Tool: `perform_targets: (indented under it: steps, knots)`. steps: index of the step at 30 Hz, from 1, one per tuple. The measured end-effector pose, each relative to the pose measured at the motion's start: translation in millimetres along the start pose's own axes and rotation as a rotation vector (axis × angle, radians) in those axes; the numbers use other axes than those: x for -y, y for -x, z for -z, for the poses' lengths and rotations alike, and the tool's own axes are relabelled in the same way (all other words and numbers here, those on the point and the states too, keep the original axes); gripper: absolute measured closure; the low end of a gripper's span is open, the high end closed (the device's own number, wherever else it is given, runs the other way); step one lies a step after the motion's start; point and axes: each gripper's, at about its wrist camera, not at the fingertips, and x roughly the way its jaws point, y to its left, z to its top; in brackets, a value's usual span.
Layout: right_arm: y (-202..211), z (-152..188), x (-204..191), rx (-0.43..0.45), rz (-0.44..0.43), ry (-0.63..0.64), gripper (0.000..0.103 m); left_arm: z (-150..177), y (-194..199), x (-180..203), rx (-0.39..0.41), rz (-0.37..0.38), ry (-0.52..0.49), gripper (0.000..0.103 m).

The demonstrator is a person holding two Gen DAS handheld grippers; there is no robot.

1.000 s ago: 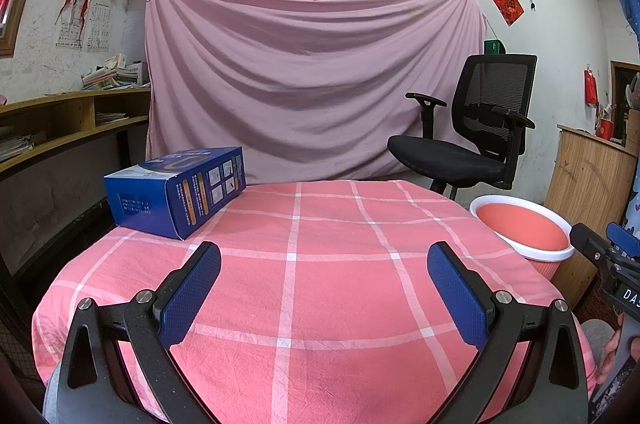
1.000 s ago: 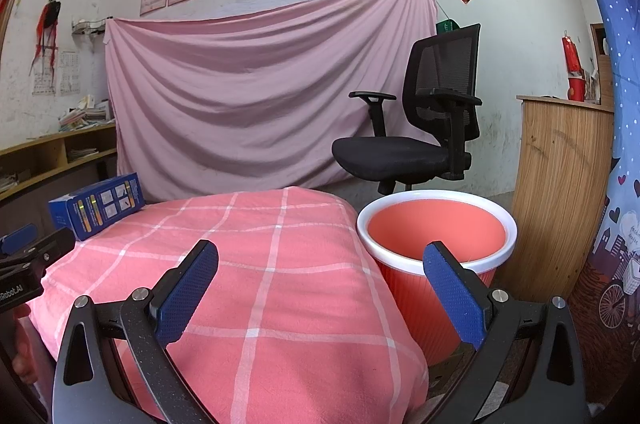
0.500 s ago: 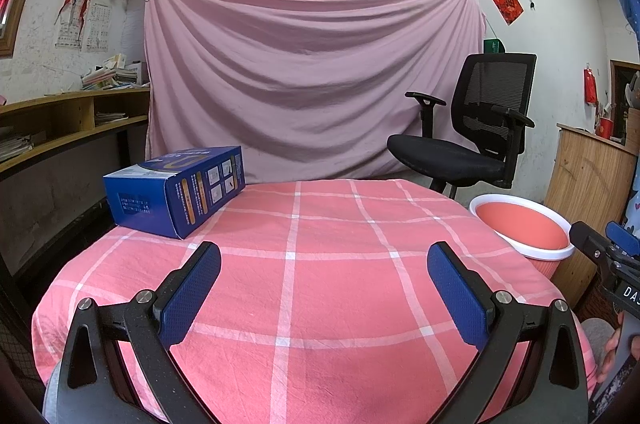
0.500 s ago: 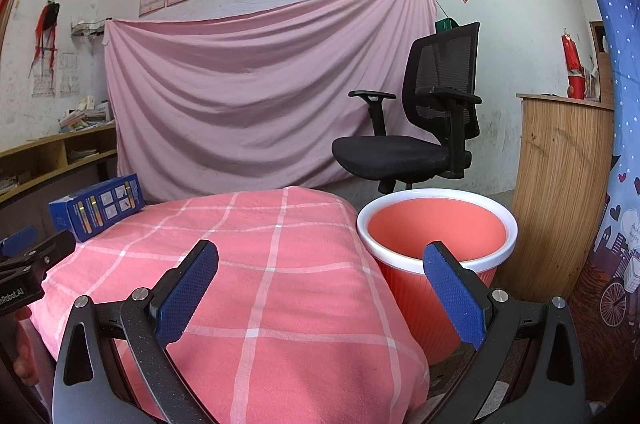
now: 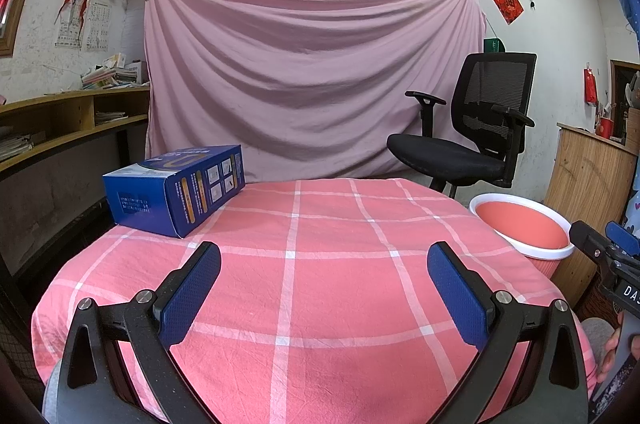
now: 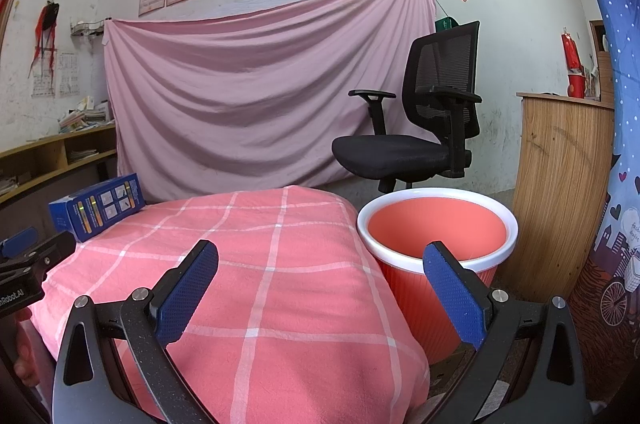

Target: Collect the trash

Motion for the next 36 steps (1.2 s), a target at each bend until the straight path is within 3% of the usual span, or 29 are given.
perform_targets:
  steps: [36]
  knots:
    - [1.0,-1.4,-1.4,-0.003,0.001,-0.005,0.0,0.6,-4.1,-4.5,-0.013,-0.009,0.005,0.002]
